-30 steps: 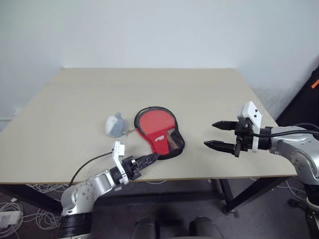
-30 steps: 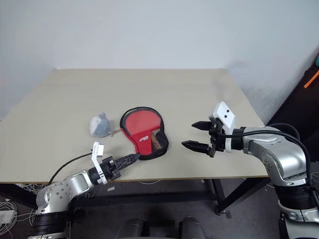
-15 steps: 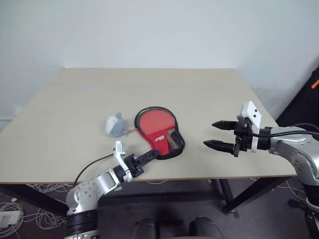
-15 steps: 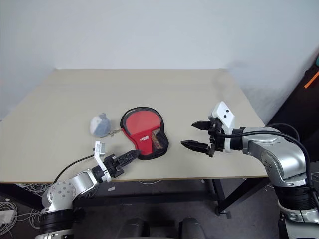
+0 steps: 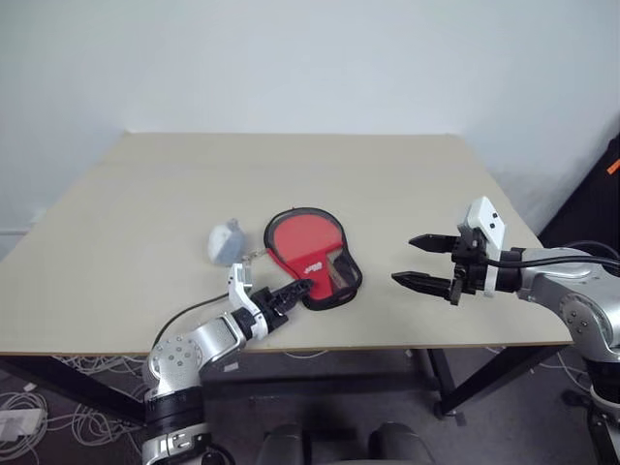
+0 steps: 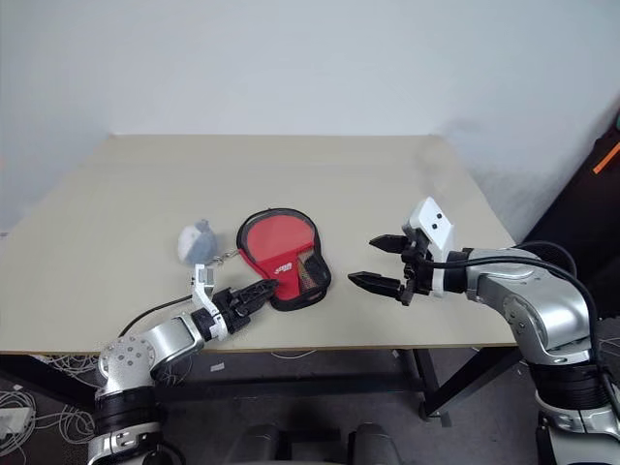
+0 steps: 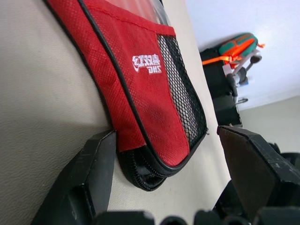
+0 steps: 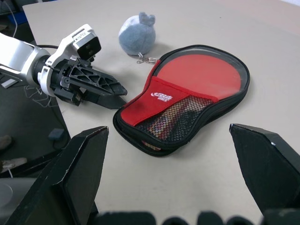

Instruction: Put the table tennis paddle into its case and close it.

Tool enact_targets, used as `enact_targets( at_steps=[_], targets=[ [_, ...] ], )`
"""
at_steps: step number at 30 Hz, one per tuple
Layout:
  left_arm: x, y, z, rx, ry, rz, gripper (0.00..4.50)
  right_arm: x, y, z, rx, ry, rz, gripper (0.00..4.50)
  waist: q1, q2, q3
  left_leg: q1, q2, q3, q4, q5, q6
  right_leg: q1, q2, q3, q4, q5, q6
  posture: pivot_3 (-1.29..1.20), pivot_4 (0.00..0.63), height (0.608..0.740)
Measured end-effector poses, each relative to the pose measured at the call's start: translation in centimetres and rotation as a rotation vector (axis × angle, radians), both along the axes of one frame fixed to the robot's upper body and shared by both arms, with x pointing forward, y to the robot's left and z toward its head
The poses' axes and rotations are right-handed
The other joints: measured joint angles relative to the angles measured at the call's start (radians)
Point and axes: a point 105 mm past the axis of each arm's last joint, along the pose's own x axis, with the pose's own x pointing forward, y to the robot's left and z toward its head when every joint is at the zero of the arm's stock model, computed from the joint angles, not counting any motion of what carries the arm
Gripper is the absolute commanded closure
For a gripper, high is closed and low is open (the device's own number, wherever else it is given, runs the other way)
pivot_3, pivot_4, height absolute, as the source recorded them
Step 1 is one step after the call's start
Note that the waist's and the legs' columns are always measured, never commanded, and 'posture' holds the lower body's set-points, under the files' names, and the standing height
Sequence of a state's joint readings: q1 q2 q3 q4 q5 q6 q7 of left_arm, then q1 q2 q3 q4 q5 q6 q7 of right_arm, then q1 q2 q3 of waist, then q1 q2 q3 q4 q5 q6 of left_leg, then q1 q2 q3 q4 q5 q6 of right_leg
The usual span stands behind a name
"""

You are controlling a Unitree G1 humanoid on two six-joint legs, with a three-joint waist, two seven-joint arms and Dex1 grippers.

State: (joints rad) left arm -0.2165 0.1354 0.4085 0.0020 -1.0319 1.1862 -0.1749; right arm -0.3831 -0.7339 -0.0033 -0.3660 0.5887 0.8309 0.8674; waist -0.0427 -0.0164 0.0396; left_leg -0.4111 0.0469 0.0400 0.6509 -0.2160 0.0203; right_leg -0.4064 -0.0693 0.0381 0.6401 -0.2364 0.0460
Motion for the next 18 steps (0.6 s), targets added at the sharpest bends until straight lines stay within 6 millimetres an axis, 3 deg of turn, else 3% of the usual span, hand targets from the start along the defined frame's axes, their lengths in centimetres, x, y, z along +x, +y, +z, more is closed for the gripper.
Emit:
enact_targets(
  at_steps=[18],
  targets=[
    [-0.9, 2.5, 0.4, 0.043, 0.069, 0.062, 0.88, 0.1, 0.3, -0.4, 0.006, 0.009, -0.013, 0.00, -0.003, -0.001, 0.000, 0.001, 0.000, 0.001, -0.001, 0.000, 0.000, -0.001, 0.001, 0.001, 0.000, 0.000, 0.000, 0.00, 0.000, 0.740]
  ],
)
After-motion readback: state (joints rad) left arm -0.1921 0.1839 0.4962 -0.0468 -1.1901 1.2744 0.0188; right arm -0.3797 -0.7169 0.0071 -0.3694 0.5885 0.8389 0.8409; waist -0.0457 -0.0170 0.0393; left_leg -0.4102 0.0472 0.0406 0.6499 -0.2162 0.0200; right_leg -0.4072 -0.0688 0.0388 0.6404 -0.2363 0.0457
